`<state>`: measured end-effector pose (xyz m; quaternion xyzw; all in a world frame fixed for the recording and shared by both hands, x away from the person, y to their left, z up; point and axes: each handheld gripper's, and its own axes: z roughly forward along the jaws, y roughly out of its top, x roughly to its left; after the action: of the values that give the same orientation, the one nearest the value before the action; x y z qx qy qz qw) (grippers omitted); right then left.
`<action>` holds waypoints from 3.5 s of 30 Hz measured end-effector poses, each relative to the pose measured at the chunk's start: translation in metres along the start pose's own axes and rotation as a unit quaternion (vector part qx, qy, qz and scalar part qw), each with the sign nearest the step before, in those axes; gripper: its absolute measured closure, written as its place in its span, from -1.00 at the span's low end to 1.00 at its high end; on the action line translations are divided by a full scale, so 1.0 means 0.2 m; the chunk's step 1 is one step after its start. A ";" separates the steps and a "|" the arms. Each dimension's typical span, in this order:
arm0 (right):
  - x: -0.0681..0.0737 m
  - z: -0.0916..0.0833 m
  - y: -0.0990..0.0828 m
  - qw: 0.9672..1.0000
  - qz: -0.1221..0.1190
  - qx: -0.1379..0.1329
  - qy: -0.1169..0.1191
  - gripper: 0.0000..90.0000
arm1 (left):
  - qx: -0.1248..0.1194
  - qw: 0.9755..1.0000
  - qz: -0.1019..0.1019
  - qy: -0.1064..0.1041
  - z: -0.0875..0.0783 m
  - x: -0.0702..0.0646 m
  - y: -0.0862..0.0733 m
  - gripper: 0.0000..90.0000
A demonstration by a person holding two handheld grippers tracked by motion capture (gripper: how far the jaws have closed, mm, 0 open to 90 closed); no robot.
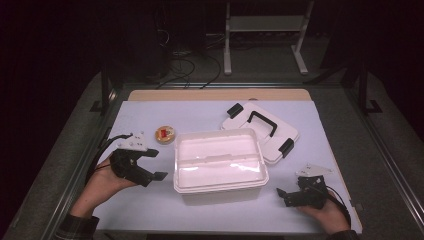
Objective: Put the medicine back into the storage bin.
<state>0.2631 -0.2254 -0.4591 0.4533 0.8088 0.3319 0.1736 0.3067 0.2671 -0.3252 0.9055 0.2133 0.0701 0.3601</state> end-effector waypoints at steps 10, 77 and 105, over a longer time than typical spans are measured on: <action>0.00 0.00 0.00 1.000 0.000 0.000 0.000 -0.96 | 0.009 0.999 0.028 -0.025 -0.03 0.01 0.19 -0.57; 0.00 0.00 0.00 1.000 0.002 0.000 0.001 -0.96 | 0.185 0.966 0.163 -0.080 0.58 -0.21 0.77 0.62; 0.00 0.00 0.00 1.000 0.002 0.000 0.001 -0.96 | 0.179 0.966 0.169 -0.074 0.56 -0.22 0.80 0.97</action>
<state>0.2633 -0.2255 -0.4591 0.4547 0.8080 0.3329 0.1721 0.3521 0.0735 -0.2962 0.9808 0.0384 0.0232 0.1900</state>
